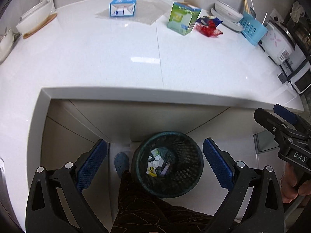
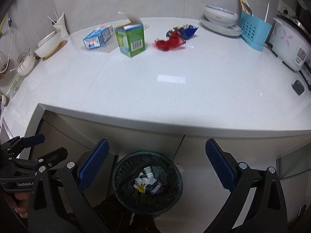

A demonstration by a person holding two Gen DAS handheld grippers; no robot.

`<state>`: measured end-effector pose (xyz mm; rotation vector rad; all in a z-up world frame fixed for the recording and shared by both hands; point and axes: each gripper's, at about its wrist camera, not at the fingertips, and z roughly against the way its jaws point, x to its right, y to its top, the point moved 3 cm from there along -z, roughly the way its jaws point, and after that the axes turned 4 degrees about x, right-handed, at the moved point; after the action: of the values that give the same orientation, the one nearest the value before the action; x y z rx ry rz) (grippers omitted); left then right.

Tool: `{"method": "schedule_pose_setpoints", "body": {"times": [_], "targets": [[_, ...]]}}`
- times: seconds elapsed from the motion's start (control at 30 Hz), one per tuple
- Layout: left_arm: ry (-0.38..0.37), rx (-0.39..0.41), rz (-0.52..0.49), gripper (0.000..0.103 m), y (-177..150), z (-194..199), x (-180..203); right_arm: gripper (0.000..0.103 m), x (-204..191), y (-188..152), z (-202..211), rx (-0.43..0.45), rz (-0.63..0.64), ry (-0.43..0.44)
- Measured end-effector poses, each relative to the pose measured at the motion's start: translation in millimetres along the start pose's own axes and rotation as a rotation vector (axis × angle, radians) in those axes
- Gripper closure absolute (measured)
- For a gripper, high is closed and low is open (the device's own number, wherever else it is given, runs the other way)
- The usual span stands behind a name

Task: Collect trash
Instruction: 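Raise both open grippers from the wastebasket back over the counter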

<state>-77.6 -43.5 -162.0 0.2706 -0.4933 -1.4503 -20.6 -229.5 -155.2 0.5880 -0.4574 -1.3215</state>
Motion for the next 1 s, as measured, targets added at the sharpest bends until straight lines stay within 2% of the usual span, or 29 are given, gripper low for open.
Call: {"method": "schedule_pose_setpoints", "body": {"times": [0.43,1.0], "targets": [[0.007,0.054,-0.009,0.006,48.3,33.6,-2.1,0.008,-0.4,58.9,18.0,0.086,0.002,-0.004],[0.007,0.123,-0.014,0.006,128.4,41.4,-9.4,0.008,-7.3,131.6,14.5,0.163,0.013,-0.024]]}}
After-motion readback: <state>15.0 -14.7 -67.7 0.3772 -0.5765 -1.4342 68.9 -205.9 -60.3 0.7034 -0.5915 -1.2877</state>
